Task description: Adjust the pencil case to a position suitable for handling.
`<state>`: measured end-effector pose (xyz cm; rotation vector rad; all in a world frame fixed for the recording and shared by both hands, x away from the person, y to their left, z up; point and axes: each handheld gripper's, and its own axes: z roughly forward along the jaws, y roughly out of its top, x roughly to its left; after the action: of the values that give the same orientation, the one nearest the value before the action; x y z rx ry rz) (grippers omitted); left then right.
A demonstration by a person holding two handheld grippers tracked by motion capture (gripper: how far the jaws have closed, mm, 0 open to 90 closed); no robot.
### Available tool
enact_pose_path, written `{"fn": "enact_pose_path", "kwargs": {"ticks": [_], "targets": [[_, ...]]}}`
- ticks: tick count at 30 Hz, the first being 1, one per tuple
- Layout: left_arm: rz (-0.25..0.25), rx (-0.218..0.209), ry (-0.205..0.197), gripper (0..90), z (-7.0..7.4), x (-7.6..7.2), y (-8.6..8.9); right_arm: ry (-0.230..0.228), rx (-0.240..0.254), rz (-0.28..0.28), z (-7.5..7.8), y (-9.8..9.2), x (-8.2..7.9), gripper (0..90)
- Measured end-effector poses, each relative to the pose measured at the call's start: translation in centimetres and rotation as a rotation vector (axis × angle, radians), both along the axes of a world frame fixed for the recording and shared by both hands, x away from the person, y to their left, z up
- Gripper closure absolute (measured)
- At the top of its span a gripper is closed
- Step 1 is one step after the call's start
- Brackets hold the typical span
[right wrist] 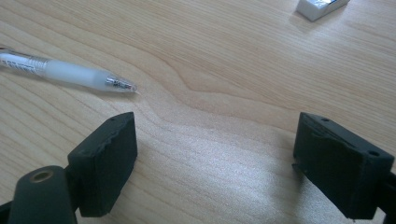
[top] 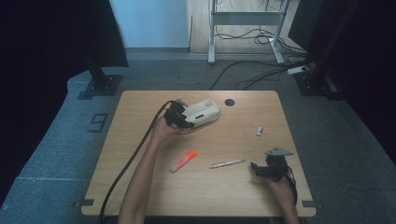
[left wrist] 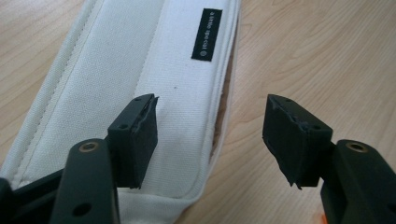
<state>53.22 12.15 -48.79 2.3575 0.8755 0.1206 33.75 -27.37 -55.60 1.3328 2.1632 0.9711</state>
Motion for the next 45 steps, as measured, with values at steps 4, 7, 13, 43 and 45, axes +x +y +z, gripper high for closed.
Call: {"fn": "enact_pose_path", "kwargs": {"ticks": [4, 7, 13, 43, 45], "targets": [[0.005, 0.003, 0.002, 37.0, -0.4, 0.4, 0.0, 0.000, 0.000, 0.000, 0.0, 0.0, 0.0, 13.3], [0.006, 0.018, 0.011, 37.1, -1.2, 0.7, 0.1, 0.000, 0.000, 0.000, 0.0, 0.0, 0.0, 13.3], [0.011, -0.006, 0.031, 36.8, -1.6, 0.9, 0.4, 0.000, 0.000, 0.000, 0.0, 0.0, 0.0, 13.3], [-0.014, 0.048, -0.047, 57.0, -2.3, -2.6, 2.4, 0.002, -0.001, 0.001, 0.0, 0.0, 0.0, 13.3], [-0.014, 0.045, -0.046, 58.0, -2.3, -2.7, 2.5, 0.003, 0.000, 0.000, 0.0, 0.0, 0.0, 13.3]]}}
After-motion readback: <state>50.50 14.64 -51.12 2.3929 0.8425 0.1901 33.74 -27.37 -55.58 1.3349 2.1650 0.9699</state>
